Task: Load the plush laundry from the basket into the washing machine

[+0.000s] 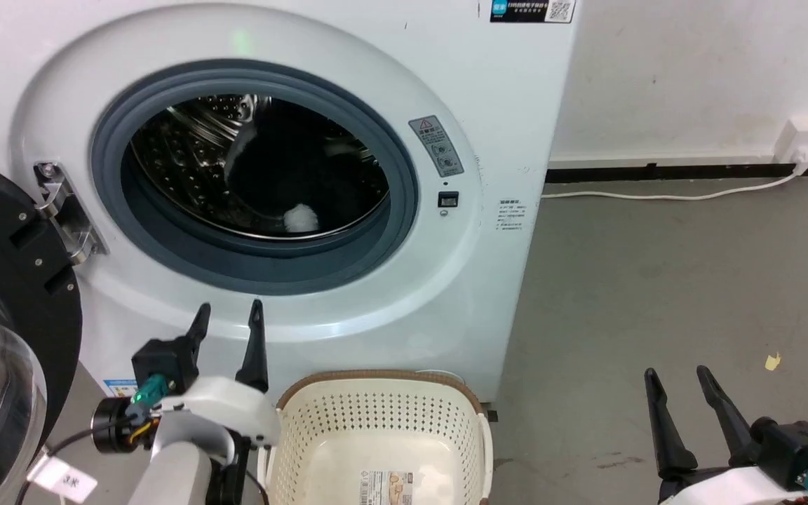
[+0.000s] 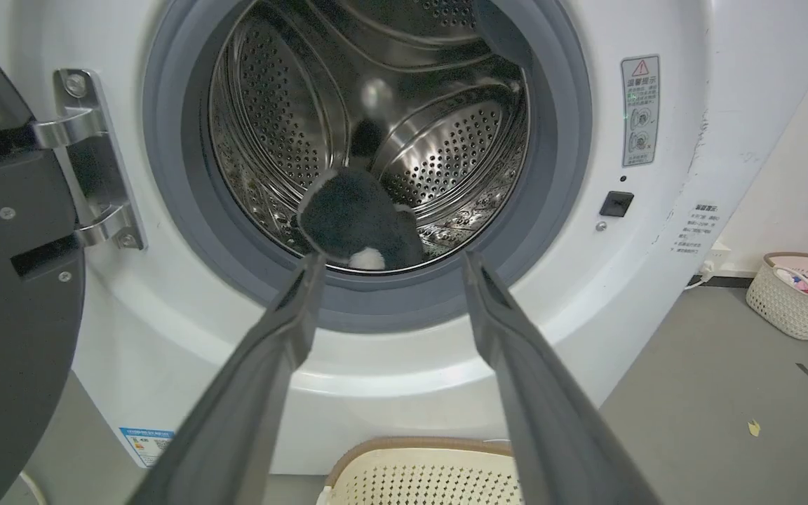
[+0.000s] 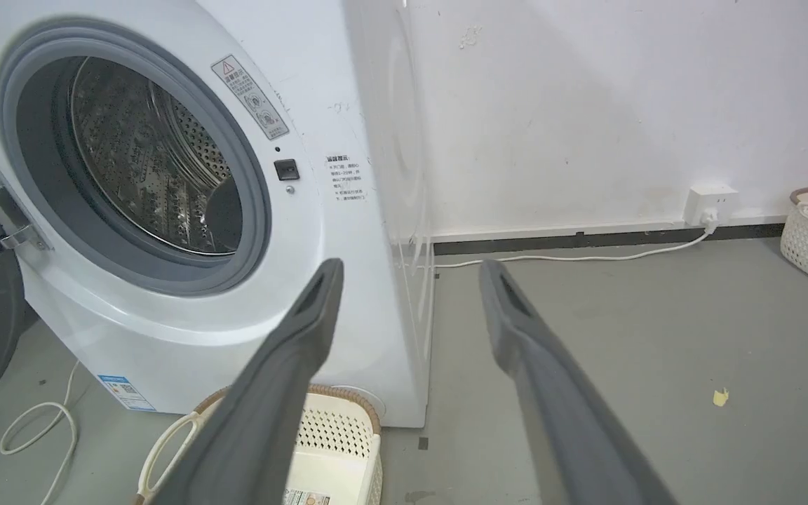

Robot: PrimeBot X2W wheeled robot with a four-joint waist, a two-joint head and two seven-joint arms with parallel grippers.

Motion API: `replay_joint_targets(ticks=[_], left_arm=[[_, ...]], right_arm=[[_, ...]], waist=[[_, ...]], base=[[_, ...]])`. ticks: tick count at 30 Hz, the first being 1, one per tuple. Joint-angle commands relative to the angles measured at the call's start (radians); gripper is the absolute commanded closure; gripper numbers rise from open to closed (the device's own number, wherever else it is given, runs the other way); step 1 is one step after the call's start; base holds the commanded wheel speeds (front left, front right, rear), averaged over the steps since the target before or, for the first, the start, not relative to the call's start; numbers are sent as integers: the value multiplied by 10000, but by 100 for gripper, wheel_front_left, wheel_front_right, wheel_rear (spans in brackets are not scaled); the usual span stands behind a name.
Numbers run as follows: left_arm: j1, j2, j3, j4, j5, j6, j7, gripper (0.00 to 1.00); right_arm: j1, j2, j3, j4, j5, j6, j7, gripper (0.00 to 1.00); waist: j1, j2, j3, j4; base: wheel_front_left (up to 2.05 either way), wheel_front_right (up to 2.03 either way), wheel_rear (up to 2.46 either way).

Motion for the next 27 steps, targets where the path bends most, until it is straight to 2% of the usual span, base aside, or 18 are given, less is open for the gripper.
replay_joint_targets(ticks=[1, 10, 27], left_arm=[[315, 36, 14, -192, -91, 96, 14, 0], [1226, 43, 3, -1215, -275, 257, 270, 0], [3221, -16, 68, -3030, -377, 928, 244, 0]], right_arm=[[158, 29, -5, 51, -108, -7, -11, 0], [283, 29, 2, 120, -255, -7, -78, 0], [551, 30, 231, 159, -40, -7, -176, 0]], waist=[[1, 0, -52, -36], [1, 0, -116, -154], [1, 0, -136, -174]], base=[[0, 0, 0], [0, 0, 0], [0, 0, 0]])
